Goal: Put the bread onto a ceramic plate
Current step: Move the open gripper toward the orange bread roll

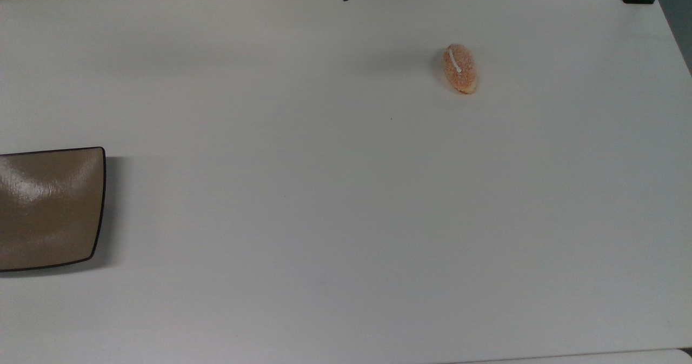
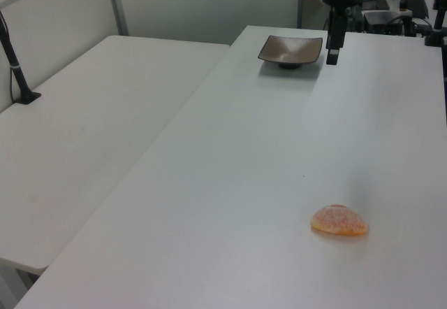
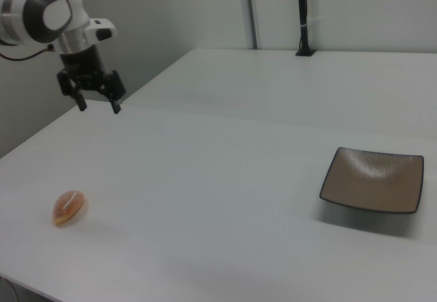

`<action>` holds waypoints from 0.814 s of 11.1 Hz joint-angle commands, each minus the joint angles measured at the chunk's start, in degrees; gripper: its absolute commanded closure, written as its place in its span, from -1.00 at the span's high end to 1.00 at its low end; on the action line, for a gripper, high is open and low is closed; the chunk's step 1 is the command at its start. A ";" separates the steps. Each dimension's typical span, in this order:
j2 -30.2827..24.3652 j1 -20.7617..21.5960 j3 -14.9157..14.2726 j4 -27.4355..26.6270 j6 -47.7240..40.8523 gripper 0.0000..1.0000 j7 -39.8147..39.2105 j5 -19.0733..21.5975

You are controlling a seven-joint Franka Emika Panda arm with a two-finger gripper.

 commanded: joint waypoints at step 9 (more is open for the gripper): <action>2.27 11.68 3.98 -9.05 2.61 1.00 5.61 2.55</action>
